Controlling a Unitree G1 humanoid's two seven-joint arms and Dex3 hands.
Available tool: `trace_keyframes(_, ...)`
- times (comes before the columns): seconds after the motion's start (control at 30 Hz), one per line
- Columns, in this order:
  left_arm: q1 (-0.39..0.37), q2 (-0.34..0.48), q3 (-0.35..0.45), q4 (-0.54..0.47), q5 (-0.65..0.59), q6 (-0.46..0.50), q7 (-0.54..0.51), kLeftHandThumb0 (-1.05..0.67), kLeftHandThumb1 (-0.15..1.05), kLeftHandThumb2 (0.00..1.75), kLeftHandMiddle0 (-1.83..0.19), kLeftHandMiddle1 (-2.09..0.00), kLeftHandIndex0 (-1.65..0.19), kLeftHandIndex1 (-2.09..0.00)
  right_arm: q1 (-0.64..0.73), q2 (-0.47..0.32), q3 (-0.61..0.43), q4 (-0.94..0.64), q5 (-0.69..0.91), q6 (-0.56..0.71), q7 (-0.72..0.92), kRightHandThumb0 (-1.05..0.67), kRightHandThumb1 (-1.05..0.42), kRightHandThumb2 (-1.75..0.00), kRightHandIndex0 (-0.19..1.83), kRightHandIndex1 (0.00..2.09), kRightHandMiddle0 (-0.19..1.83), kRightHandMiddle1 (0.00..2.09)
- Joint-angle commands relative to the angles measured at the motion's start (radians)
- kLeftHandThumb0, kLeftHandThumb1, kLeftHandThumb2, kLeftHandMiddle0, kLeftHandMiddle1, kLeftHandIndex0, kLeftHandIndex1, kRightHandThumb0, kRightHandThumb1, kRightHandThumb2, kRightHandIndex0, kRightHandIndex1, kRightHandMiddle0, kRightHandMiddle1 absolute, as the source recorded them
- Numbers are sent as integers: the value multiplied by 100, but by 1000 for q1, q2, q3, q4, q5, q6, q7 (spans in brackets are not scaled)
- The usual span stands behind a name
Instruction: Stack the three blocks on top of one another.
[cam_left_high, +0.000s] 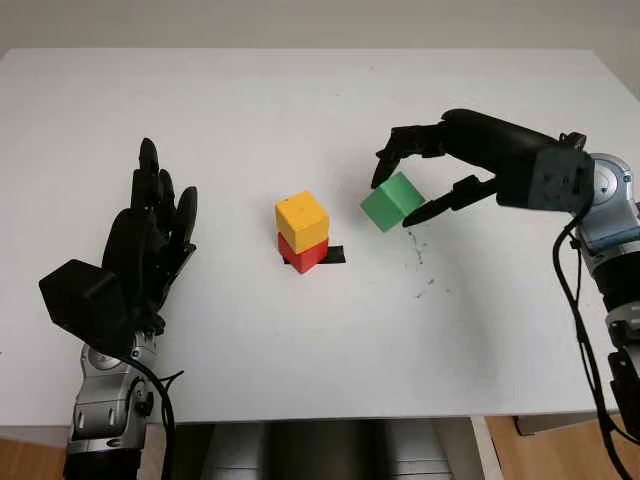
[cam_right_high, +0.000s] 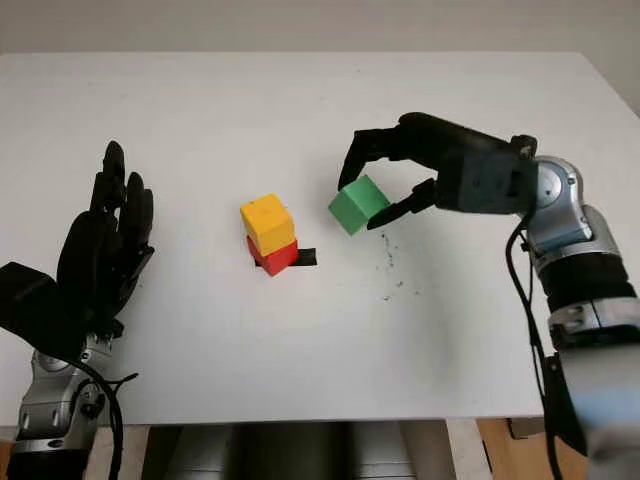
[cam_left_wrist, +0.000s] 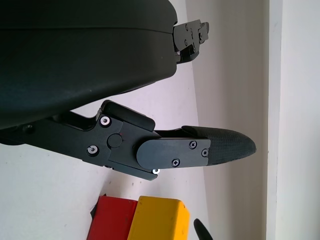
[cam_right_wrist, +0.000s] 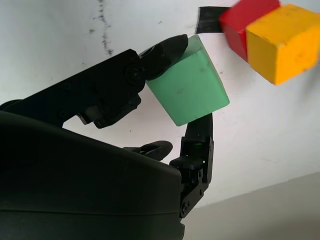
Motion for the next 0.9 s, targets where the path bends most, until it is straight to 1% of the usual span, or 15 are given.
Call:
trace_keyframes(0.0,14,-6,-2,-13,1,-4,4,-80,105,42,19,0,19,0,-42,16,-32,-32,36,58,19,-42,-92,-6,42,1,38,153)
trace_keyframes(0.1,12,-2,-2,-1,7,-11,2,-79,105,44,19,0,19,0,-65,46,-51,-30,78,110,50,-40,-92,-5,41,1,36,157)
trace_keyframes(0.23,1,2,5,18,5,-19,2,-80,105,43,19,-1,19,0,-116,87,-58,9,106,114,86,-39,-92,-5,40,0,34,164)
trace_keyframes(0.33,-7,7,10,27,0,-20,-1,-80,105,43,19,-2,19,0,-170,109,-43,34,93,117,114,-39,-91,-5,39,0,35,167)
trace_keyframes(0.43,-13,14,13,34,-4,-20,-7,-79,105,43,19,-2,19,0,-227,125,-18,55,57,94,122,-38,-88,-4,43,2,40,166)
trace_keyframes(0.5,-17,17,13,38,-3,-21,-9,-79,105,44,19,-2,19,0,-267,133,4,70,26,87,128,-42,-88,-4,47,3,42,165)
trace_keyframes(0.67,-32,19,15,60,1,-35,-10,-79,105,42,19,0,19,0,-345,178,45,62,-11,197,181,-41,-88,-5,49,4,42,162)
trace_keyframes(0.77,-41,14,17,68,-7,-37,-11,-79,105,42,19,0,19,0,-346,194,65,15,-32,250,188,-41,-88,-5,52,6,40,165)
trace_keyframes(0.87,-44,17,14,73,-2,-41,-13,-79,105,42,19,0,19,0,-333,210,78,-30,-45,308,194,-41,-88,-5,51,5,39,166)
